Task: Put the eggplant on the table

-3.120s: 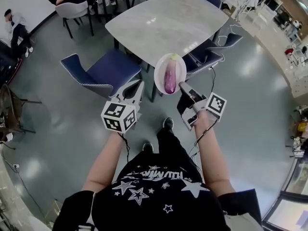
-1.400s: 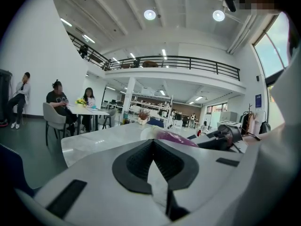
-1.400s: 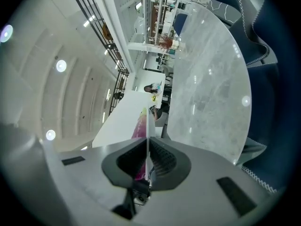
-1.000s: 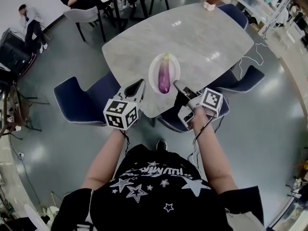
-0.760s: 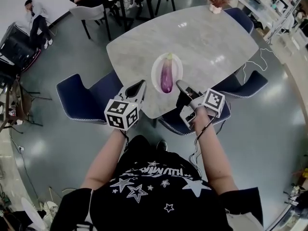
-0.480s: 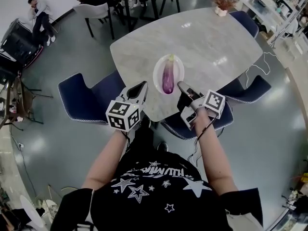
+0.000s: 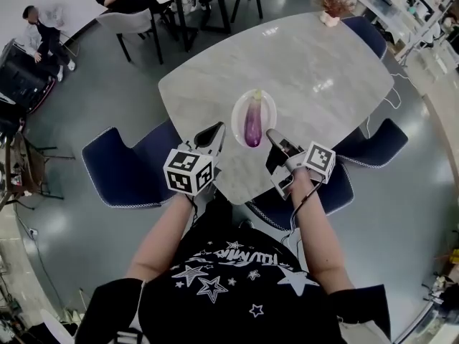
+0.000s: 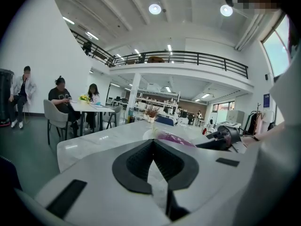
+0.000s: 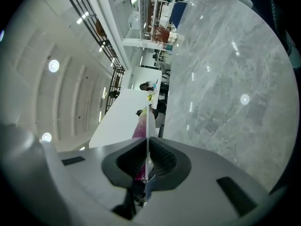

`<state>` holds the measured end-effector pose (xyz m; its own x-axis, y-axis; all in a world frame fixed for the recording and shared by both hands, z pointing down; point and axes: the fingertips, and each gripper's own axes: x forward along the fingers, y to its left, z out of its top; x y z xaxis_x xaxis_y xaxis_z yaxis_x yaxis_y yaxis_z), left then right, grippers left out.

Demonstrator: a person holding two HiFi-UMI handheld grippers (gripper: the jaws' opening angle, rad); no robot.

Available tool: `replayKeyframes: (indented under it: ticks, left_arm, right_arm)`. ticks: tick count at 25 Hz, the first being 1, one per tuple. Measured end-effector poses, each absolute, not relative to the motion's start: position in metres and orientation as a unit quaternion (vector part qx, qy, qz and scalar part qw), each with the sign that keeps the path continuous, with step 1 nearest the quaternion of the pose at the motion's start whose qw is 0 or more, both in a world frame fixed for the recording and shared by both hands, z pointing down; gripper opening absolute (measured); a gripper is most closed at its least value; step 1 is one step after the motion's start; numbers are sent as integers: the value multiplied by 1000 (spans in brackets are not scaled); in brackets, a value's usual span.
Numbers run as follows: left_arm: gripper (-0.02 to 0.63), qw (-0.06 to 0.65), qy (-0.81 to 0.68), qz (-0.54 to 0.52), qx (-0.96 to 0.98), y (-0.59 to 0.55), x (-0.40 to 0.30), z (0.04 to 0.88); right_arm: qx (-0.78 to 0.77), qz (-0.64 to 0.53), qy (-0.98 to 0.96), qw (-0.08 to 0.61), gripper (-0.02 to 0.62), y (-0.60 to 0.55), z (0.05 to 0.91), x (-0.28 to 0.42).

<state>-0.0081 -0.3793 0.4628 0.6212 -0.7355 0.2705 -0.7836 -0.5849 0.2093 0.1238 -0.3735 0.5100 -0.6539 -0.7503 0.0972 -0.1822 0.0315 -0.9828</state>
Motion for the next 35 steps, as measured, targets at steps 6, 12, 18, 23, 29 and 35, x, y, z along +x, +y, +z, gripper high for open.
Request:
replayKeyframes:
  ticks: [6, 12, 18, 23, 29, 35]
  left_arm:
    - [8, 168, -417, 89, 889, -431, -18, 479]
    - [8, 185, -402, 104, 891, -480, -27, 501]
    - [8, 197, -386, 116, 893, -508, -22, 525]
    - [8, 208, -378, 123, 894, -529, -23, 539]
    - [8, 219, -370, 132, 893, -529, -19, 551]
    - [8, 222, -363, 138, 895, -530, -14, 559]
  right_arm:
    - [-369, -609, 664, 228, 21, -418, 535, 121]
    - [-390, -619, 646, 220, 21, -460, 567, 112]
    - [-404, -632, 626, 213, 21, -481, 601, 113]
    - [-424, -636, 615, 196, 21, -498, 625, 117]
    - [-437, -642, 604, 179, 21, -499, 646, 121]
    - [-446, -647, 594, 172, 21, -500, 660, 123]
